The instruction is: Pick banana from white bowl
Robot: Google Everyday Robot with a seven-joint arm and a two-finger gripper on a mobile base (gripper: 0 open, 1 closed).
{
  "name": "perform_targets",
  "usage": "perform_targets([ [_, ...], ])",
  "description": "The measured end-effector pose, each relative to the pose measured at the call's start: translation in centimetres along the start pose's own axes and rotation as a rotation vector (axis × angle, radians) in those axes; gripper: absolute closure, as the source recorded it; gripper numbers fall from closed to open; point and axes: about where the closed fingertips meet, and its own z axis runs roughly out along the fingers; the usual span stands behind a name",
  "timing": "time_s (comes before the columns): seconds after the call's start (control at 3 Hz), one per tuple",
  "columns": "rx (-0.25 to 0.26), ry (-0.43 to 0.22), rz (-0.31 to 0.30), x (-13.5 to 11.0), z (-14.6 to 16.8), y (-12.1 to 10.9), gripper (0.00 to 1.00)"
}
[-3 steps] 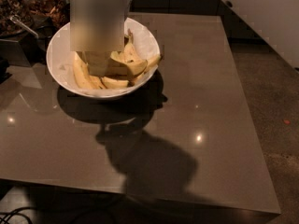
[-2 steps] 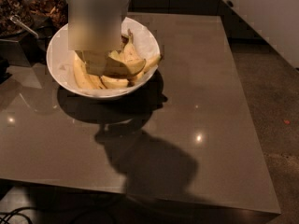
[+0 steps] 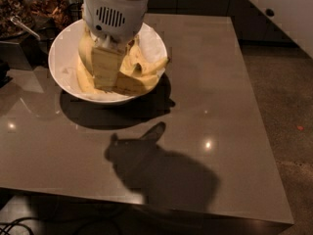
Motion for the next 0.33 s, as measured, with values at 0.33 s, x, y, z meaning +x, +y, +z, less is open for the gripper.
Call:
perform_targets([
  [0.33,0.0,0.0,0.0,-0.01,0.0,0.01,1.0],
])
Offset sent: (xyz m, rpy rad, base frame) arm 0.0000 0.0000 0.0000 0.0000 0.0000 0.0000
